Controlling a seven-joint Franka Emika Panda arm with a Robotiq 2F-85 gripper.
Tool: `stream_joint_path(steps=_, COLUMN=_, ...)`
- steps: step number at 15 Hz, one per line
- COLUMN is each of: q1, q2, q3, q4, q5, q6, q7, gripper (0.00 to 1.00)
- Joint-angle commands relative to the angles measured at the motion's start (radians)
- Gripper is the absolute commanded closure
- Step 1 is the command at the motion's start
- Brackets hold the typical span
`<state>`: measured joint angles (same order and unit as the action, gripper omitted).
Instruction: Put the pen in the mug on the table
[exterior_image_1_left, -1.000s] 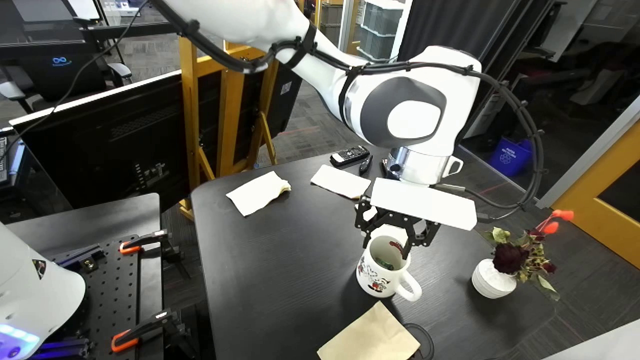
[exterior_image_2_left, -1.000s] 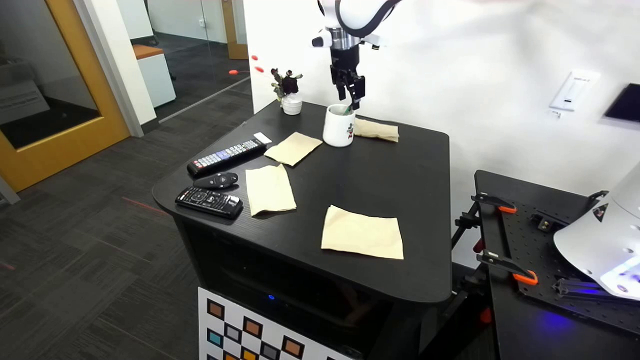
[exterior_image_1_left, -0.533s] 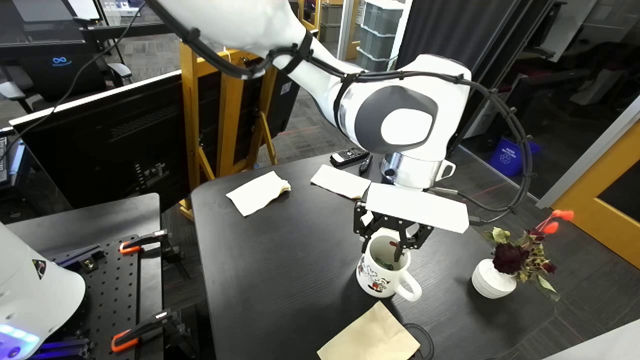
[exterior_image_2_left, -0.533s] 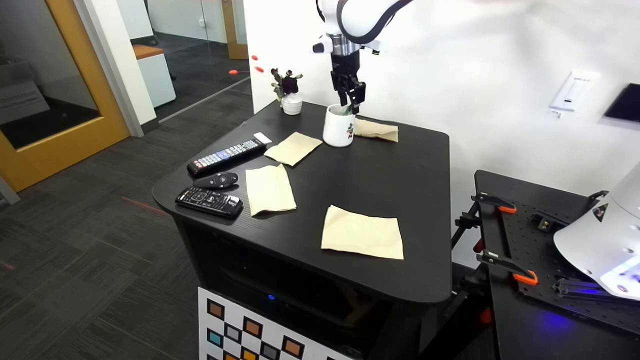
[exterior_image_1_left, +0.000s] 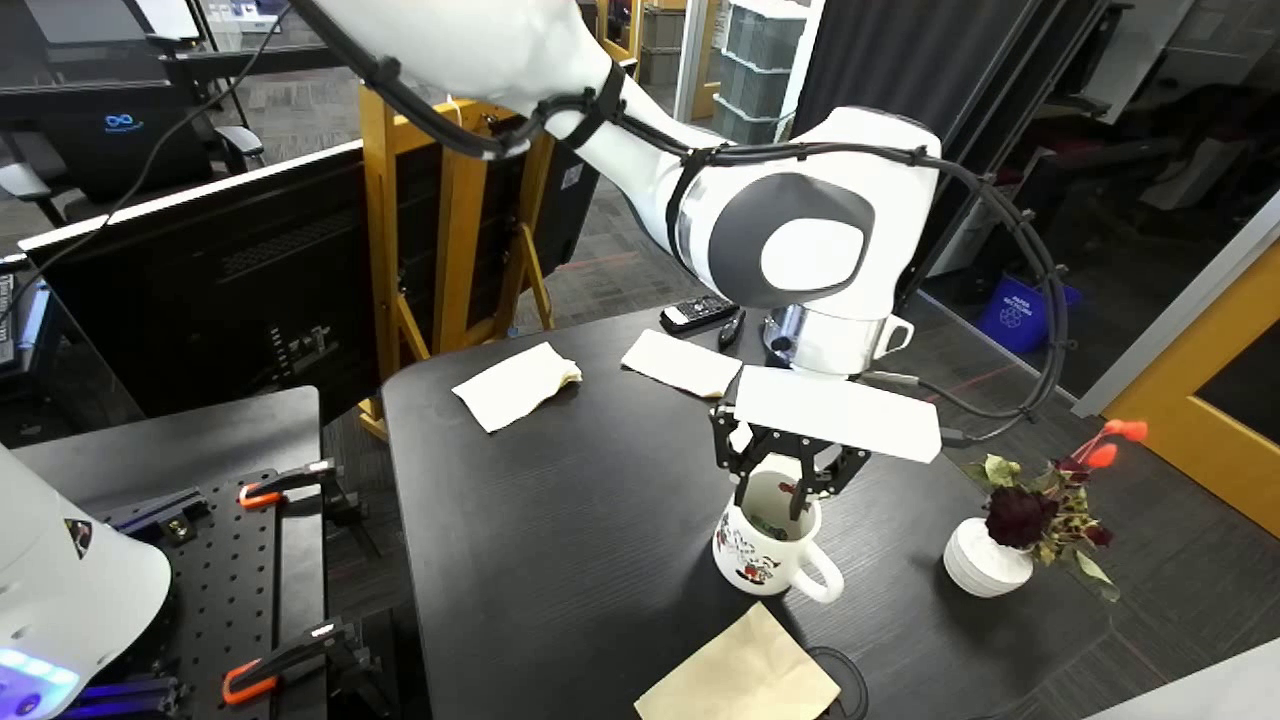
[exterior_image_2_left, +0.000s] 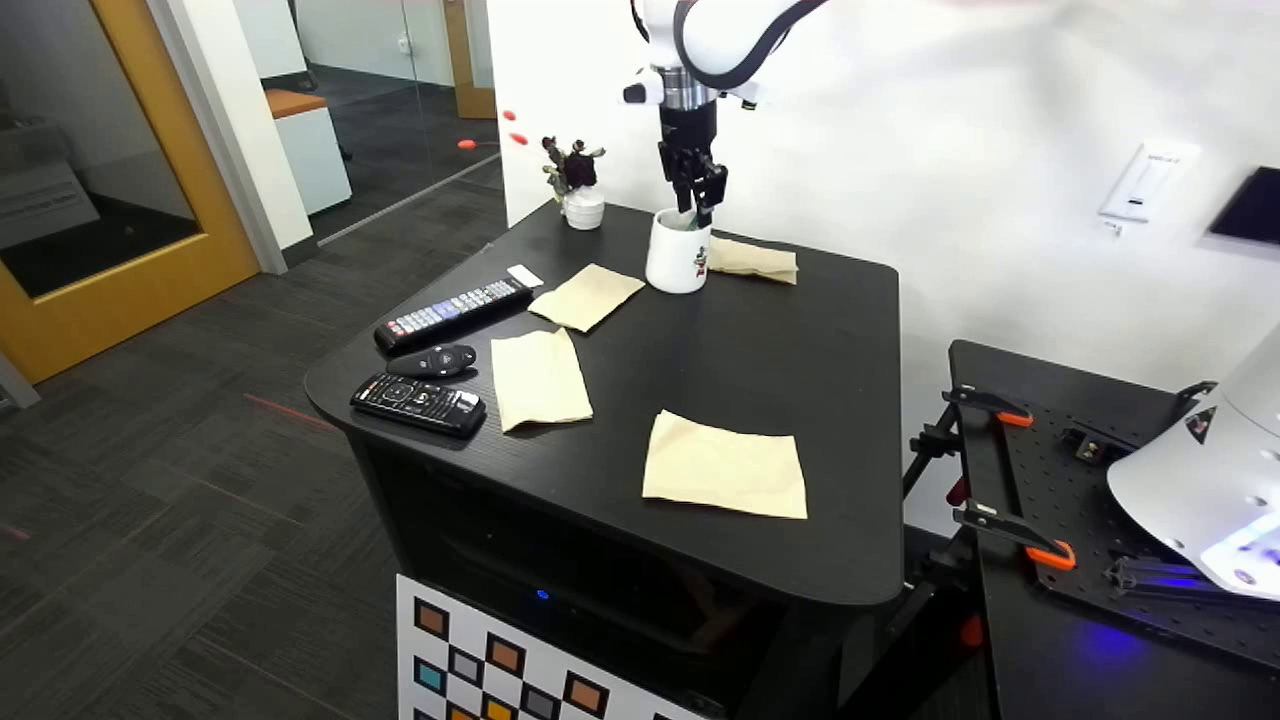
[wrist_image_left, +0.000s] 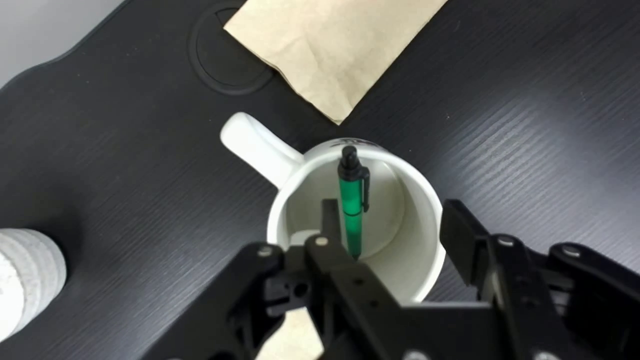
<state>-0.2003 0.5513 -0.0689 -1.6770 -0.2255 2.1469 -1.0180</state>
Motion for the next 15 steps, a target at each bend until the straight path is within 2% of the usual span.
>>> stream_joint_path(steps=1, q1=-0.004, q2=-0.012, q3=0.004, q4=-0.016, q5=-0.015, q6=0.025, q7=-0.008, gripper=0.49)
stream_joint_path(steps=5, q1=-0.001, q2=-0.006, q3=0.000, q4=-0.012, q5=-0.020, q6=0.039, q7=0.001, gripper=0.54)
stream_joint_path(steps=8, q1=0.002, q2=0.002, q3=-0.002, q4=-0.006, q5=-0.025, q6=0.042, q7=0.005, gripper=0.52)
stream_joint_path(steps=15, q1=0.003, q2=0.031, q3=-0.008, q4=0.007, q5=-0.038, q6=0.069, q7=0.018, gripper=0.56)
